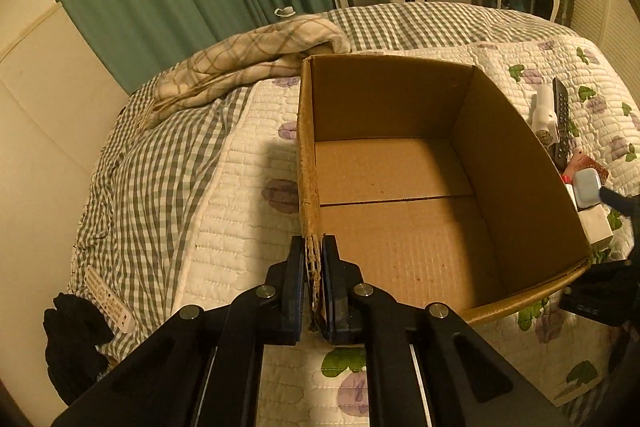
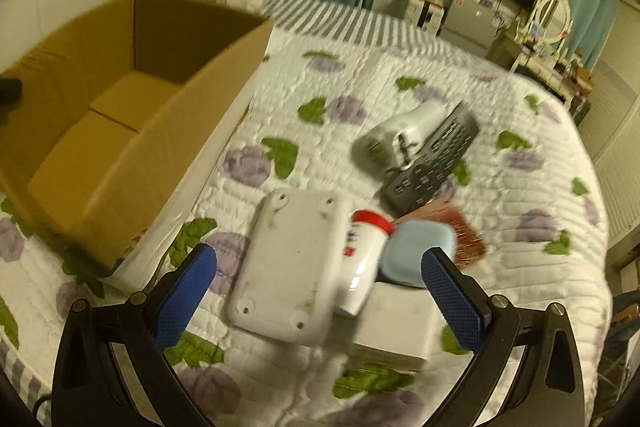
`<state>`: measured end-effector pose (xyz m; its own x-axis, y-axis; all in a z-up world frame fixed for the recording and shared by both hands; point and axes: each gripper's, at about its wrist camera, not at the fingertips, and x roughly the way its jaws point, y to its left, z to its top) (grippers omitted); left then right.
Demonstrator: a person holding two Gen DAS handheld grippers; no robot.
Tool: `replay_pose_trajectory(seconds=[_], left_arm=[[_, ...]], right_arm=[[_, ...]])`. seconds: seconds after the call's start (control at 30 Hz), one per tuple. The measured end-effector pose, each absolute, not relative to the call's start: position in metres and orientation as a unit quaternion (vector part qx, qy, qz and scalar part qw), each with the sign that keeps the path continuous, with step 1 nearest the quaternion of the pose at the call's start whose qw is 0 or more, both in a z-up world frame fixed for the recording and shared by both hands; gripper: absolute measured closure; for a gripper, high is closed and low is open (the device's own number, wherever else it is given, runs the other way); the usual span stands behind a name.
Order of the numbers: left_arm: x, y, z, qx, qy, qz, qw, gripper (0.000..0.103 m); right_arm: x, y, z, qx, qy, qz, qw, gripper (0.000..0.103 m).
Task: Organize rigid objects
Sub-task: 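Clamp the box wall with the left tool while the right tool grasps the white case, then carry the white case into the box and open the right tool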
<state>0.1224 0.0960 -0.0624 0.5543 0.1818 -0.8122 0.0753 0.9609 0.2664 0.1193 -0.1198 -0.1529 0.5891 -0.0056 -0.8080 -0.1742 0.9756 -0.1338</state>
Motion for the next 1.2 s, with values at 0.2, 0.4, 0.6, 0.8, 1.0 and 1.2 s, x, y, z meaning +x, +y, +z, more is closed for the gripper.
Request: replay_pose_trajectory(seconds=[0.2, 0.4, 0.6, 0.8, 1.0, 1.2], left_arm=[[0.123, 0.096, -0.063, 0.137, 0.471, 0.03, 0.871, 0.095], [0.123, 0.094, -0.062, 0.142, 0.471, 0.03, 0.87, 0.095], [0.123, 0.094, -0.062, 0.143, 0.47, 0.03, 0.87, 0.095], [0.123, 0.093, -0.062, 0.144, 0.47, 0.03, 0.87, 0.095], [0.122, 0.093, -0.062, 0.145, 0.468, 0.03, 0.871, 0.095], [0.121, 0.093, -0.062, 0.144, 0.468, 0.03, 0.871, 0.095]], right_arm=[[0.133, -0.119, -0.176, -0.081, 0.488, 0.049, 0.868, 0.014], [0.141, -0.112, -0.185, -0.1, 0.487, 0.029, 0.867, 0.016], [0.148, -0.105, -0.196, -0.134, 0.485, 0.003, 0.864, 0.015], [0.133, -0.117, -0.18, -0.103, 0.458, 0.017, 0.883, 0.034], [0.125, -0.134, -0.173, -0.038, 0.462, 0.053, 0.884, 0.036], [0.112, -0.136, -0.141, -0.016, 0.427, 0.074, 0.901, 0.037]])
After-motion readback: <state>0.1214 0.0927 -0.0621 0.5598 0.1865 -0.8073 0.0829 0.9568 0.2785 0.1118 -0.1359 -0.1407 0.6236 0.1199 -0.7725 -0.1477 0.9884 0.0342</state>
